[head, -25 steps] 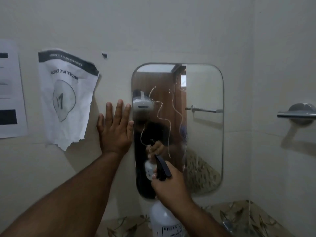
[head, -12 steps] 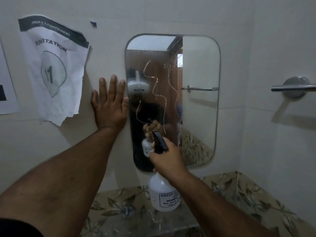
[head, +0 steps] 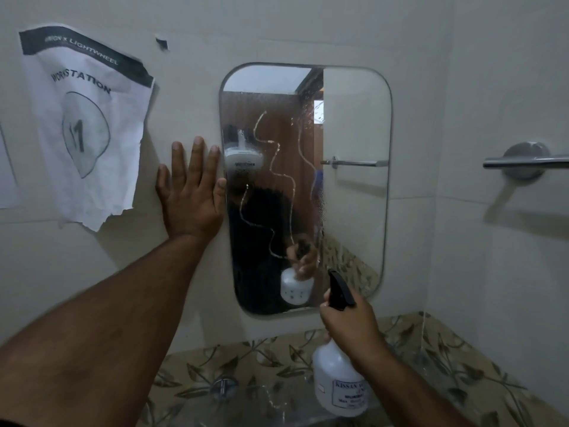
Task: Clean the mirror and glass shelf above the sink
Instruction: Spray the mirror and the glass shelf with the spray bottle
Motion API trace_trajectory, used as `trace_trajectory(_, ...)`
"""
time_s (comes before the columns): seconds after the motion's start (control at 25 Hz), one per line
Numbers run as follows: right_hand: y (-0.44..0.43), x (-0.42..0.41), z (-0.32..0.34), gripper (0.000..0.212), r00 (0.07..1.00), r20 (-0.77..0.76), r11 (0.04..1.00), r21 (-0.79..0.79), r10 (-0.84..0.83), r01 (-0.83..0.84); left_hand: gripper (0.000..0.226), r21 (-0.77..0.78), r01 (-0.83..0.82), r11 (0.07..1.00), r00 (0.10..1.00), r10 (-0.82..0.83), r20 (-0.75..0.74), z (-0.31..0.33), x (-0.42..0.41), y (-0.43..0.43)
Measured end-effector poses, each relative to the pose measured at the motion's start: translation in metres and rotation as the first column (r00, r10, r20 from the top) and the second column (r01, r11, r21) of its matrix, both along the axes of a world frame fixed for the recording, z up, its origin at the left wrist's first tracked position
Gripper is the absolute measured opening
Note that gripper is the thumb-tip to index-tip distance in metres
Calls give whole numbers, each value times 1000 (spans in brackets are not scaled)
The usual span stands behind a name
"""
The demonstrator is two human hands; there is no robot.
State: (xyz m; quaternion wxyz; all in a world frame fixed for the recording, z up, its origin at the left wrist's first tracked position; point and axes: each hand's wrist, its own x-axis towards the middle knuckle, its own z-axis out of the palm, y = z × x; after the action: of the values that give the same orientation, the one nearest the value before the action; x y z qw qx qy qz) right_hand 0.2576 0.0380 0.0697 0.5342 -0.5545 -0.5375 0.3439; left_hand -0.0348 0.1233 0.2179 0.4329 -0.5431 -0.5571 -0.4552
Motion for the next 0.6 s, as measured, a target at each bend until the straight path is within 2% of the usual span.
trace_trajectory(0.12,7,43,-13,28,995,-25,994,-53,-95,94,59,1,1,1000,1000,-1,5,-2,1,0)
trace_trajectory(0.24,9,64,-17,24,991,-41,991,-50,-127,125,60,-16,-3,1000,1000,4,17,-10,3,0)
trace_trajectory(0.36,13,57,-18,22,991,-78,993,-52,-112,109,60,-25,3,1000,1000,-3,31,-13,5,0)
trace_trajectory(0.6,24,36,1,24,995,-19,995,25,-98,99,62,-107,-13,994,998,19,58,-61,7,-5)
